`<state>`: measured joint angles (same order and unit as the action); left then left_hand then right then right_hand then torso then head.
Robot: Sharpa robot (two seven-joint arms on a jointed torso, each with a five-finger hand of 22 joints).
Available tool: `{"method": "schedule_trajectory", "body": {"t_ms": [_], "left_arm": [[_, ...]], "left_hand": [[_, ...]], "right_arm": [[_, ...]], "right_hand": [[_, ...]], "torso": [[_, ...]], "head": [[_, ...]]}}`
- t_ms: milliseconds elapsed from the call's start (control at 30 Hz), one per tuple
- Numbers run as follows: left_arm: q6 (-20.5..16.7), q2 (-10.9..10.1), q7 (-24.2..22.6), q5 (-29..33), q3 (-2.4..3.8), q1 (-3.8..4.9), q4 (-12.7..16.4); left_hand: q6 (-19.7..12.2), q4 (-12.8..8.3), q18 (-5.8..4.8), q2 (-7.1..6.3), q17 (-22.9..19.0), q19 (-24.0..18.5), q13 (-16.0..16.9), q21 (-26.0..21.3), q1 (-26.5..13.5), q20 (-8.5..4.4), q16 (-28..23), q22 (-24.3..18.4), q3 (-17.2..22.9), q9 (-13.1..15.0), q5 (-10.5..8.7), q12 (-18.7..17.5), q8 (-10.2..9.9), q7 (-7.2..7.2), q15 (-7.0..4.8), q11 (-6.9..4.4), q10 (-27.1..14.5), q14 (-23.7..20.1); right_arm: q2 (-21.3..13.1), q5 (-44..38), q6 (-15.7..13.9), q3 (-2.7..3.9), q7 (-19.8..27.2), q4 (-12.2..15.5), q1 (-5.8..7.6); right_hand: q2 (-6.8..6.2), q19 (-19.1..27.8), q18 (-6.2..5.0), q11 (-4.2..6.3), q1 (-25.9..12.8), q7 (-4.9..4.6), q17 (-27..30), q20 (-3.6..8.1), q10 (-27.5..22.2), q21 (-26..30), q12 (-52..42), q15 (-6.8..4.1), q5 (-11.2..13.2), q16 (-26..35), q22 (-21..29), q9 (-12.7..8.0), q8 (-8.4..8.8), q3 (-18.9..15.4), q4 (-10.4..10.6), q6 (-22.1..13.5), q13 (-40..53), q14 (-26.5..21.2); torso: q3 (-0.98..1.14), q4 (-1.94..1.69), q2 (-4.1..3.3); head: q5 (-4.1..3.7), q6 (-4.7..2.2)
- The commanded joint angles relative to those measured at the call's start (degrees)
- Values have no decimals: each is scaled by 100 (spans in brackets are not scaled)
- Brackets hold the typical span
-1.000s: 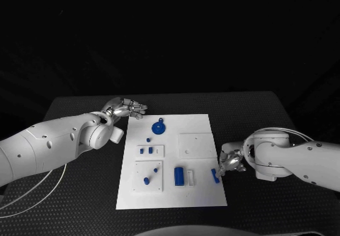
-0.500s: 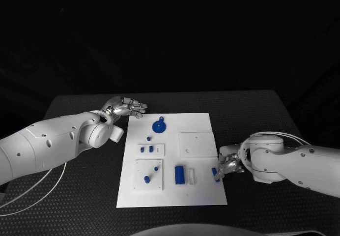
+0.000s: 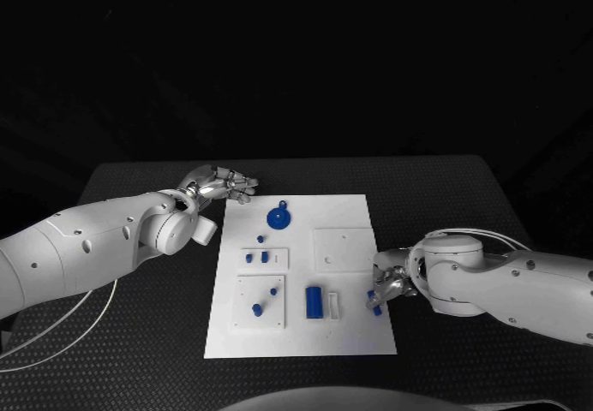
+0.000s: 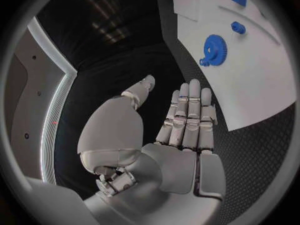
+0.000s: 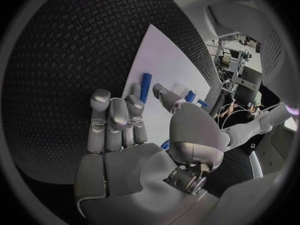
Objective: Assemble the parts on the task board
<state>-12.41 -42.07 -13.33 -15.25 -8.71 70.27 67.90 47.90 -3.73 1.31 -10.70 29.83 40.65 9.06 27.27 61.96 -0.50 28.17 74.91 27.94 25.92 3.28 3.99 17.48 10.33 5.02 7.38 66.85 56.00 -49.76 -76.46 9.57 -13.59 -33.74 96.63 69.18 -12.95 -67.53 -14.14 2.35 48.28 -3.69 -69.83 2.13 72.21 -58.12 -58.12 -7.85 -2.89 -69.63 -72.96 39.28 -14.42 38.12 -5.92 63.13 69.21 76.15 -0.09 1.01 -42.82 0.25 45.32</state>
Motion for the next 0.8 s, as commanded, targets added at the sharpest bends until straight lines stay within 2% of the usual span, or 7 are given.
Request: {"method": "schedule_trajectory", "body": {"t_ms": [33,367,467,567,633,700,800], "left_arm": [[97,-2,-23,-9,3,2,20],[95,-15,-17,-9,3,2,29],[97,-18,-15,-9,3,2,32],[106,-22,1,-9,3,2,33],[103,-24,4,-9,3,2,39],[102,-23,3,-9,3,3,38],[98,-25,3,-10,3,3,40]], "left_hand": [[-18,27,68,31,10,-44,-6,-11,-21,2,-26,127,2,0,-26,28,23,-3,21,11,19,33],[-19,27,69,34,14,-45,-7,-11,-18,1,-28,127,1,0,-26,28,24,-3,20,10,20,34],[-19,26,69,35,16,-45,-7,-11,-16,0,-29,127,0,0,-26,28,24,-4,20,10,21,35],[-19,27,69,36,17,-45,-7,-11,-16,0,-29,127,0,0,-26,28,24,-4,20,10,21,35],[-20,27,69,37,18,-45,-8,-11,-15,0,-30,127,0,0,-26,28,24,-4,20,10,21,35],[-20,28,69,38,19,-46,-8,-11,-16,0,-30,127,-1,0,-26,28,25,-3,20,10,21,35],[-20,28,69,39,20,-46,-8,-11,-16,0,-31,127,-2,0,-26,28,25,-3,19,10,21,36]], "right_arm": [[93,-530,-48,-26,-16,-43,-74],[277,-928,-71,-48,-20,-128,-281],[289,-912,-93,-49,-9,-112,-297],[273,-745,-144,-48,-13,-90,-297],[257,-549,-178,-48,-7,-79,-297],[235,-345,-224,-47,-8,-61,-297],[193,-3,-347,-45,1,-29,-297]], "right_hand": [[46,28,-86,20,-15,-9,-1,11,-7,-36,-32,-11,9,-18,-5,-18,17,23,11,-17,4,35],[44,58,-85,-10,489,-40,53,28,-14,-47,-7,-2,8,24,-3,-26,76,345,-278,-115,-13,-5],[112,72,-85,-50,653,-81,67,14,-14,-50,-10,28,0,35,-3,-62,130,444,-423,-184,-11,-16],[253,87,-86,-72,754,-104,79,-10,-14,-51,-13,55,-21,41,-2,-101,159,527,-547,-198,-13,-20],[429,102,-86,-92,787,-123,88,-40,-11,-53,-15,74,-246,46,-1,-151,194,654,-649,-215,-18,-21],[496,99,-86,-108,711,-134,93,-65,-7,-60,-18,87,-398,47,2,-194,215,715,-666,-219,-23,-17],[548,91,-86,-107,614,-138,95,-80,1,-62,-20,91,-438,43,11,-236,224,832,-608,-197,-30,-6]], "torso": [[-3,-8,0],[-9,-5,3],[-7,-7,5],[-7,-5,8],[-9,-5,8],[-9,-6,7],[-7,-7,10]], "head": [[-2,6],[15,36],[20,47],[26,54],[30,58],[37,54],[49,55]]}}
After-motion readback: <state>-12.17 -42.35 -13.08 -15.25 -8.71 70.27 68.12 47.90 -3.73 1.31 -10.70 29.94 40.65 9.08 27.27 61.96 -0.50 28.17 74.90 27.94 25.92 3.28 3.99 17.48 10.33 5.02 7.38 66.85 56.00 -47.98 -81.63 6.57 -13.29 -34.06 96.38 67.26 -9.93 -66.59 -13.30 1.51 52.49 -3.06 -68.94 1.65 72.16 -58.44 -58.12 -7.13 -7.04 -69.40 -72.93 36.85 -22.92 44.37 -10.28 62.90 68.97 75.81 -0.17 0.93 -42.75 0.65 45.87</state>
